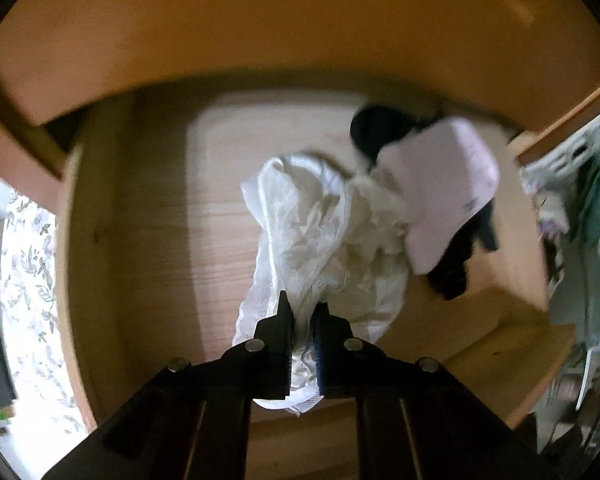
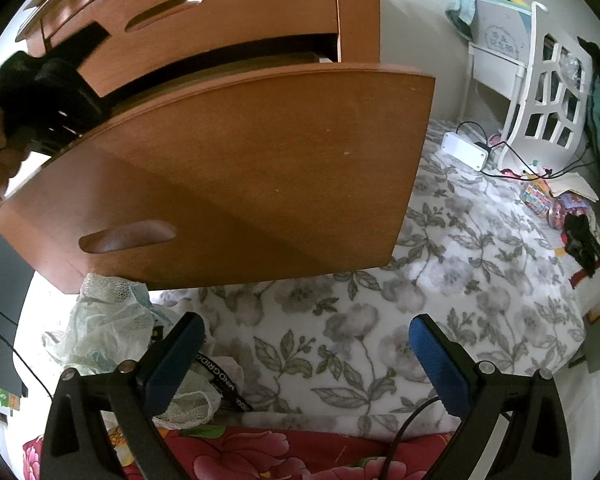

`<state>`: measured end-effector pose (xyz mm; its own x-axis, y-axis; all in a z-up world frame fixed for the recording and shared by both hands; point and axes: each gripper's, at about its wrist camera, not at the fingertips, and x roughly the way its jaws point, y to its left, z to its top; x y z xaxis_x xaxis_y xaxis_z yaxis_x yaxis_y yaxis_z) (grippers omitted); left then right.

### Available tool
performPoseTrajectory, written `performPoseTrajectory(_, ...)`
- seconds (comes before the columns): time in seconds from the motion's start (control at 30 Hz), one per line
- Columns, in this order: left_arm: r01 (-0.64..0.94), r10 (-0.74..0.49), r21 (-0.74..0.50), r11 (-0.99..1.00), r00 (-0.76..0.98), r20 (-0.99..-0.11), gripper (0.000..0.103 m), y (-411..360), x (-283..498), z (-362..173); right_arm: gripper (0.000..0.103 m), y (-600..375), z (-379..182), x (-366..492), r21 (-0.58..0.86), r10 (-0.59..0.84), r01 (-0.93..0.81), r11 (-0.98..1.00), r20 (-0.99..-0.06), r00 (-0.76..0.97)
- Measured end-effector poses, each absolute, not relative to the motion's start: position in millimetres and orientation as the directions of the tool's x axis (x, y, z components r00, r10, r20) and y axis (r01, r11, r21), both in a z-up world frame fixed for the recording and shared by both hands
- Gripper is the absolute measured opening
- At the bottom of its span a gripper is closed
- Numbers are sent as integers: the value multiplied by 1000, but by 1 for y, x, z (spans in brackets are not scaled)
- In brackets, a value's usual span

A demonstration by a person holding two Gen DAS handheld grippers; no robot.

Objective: Take underwear out of drawer
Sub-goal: 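Lift the white cloth up out of the drawer with the left gripper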

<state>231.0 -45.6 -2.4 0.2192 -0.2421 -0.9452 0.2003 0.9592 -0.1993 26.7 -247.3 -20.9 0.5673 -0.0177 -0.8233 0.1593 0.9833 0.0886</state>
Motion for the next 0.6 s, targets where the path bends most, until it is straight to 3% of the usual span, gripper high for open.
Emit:
performPoseTrajectory(0.27, 168, -372, -334, 928, 506, -778, 8, -15, 189, 35, 103, -245, -20, 28, 73, -28, 155, 985, -826, 563)
performPoseTrajectory(0.6, 158, -415, -421, 893, 652, -634, 8, 8, 157, 61, 103, -242, -18, 27, 48, -44, 148, 988, -826, 563)
